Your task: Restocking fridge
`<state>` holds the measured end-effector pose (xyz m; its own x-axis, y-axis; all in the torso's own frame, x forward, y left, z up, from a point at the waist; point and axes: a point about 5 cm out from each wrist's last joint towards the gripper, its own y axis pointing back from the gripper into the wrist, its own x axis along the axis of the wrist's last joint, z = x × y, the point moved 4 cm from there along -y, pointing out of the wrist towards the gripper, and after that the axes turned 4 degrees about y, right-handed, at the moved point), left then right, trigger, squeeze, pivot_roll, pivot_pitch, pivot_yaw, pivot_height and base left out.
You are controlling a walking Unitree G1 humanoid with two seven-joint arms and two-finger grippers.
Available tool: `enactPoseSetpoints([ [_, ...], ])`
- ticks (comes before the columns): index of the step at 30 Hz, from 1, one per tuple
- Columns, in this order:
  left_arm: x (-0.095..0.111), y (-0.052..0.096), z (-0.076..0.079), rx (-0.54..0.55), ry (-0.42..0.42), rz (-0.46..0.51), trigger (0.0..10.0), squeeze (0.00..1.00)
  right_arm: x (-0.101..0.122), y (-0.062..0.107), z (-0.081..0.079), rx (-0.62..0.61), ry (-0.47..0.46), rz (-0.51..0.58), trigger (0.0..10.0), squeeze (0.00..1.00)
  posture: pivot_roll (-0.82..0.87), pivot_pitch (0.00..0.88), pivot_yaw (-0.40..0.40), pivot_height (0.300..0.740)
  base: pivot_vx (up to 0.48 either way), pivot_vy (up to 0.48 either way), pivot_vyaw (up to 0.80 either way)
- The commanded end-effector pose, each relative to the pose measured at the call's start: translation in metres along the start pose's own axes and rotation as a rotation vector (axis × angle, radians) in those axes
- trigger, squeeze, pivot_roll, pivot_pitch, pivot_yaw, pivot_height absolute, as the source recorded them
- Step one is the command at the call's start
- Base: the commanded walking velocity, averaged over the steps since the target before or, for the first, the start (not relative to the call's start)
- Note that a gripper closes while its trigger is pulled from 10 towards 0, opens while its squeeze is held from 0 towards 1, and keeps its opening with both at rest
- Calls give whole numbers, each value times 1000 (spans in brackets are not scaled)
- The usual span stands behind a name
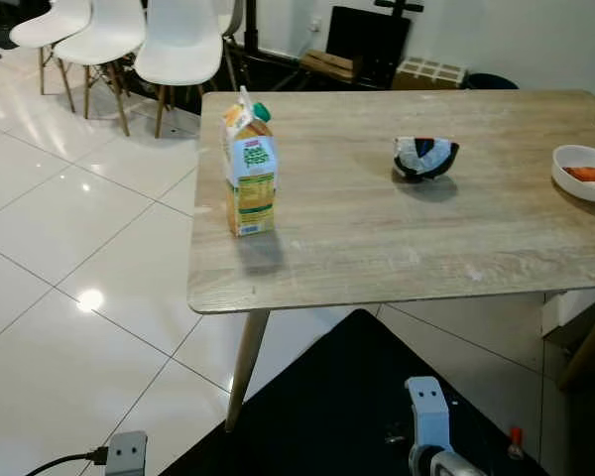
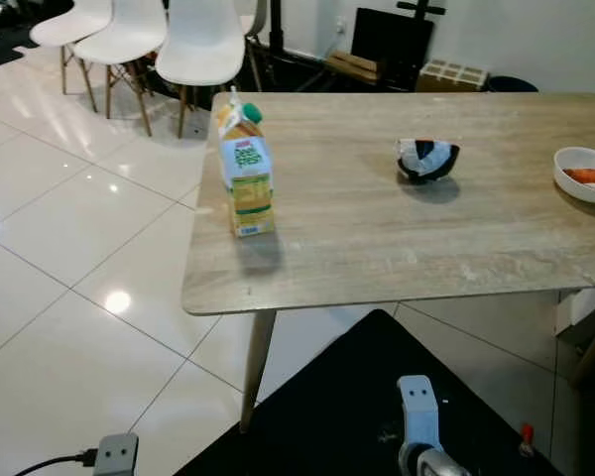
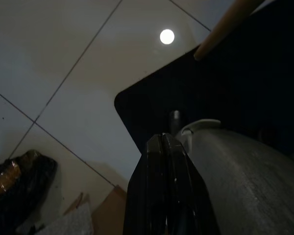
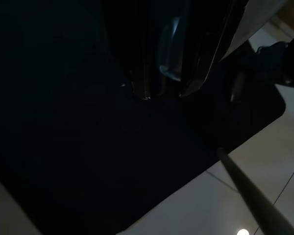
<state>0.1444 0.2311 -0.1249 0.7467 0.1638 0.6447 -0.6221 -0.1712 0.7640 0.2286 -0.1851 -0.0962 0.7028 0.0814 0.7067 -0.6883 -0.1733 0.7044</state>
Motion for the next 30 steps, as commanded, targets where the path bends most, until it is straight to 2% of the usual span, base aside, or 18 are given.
enactPoseSetpoints([
  [1,-45,17,-7,10,-9,-126,10000,0,-8,2,-2,-3,-13,-23,10000,0,-54,151,-46,740,0,0,0],
  [4,-52,21,-6,4,-13,-137,10000,0,-10,2,-1,-8,-16,-26,10000,0,-51,146,-40,740,0,0,0],
  [12,-54,22,1,-14,-29,-136,10000,0,-15,4,1,-26,-18,-42,10000,0,-38,133,-37,740,0,0,0],
  [15,-49,19,20,-50,-47,-116,10000,0,-15,4,2,-41,-24,-47,10000,0,-24,127,-40,740,0,0,0],
  [16,-49,19,20,-50,-47,-116,10000,0,-15,4,2,-41,-24,-47,10000,0,-24,127,-40,740,0,0,0],
  [20,-39,12,43,-92,-78,-104,10000,0,-18,4,1,-41,-19,-60,10000,0,-16,110,-53,740,0,0,0],
  [30,-20,1,68,-116,-107,-111,10000,0,-21,4,-1,-46,-9,-81,10000,0,-28,73,-48,740,0,0,0],
])
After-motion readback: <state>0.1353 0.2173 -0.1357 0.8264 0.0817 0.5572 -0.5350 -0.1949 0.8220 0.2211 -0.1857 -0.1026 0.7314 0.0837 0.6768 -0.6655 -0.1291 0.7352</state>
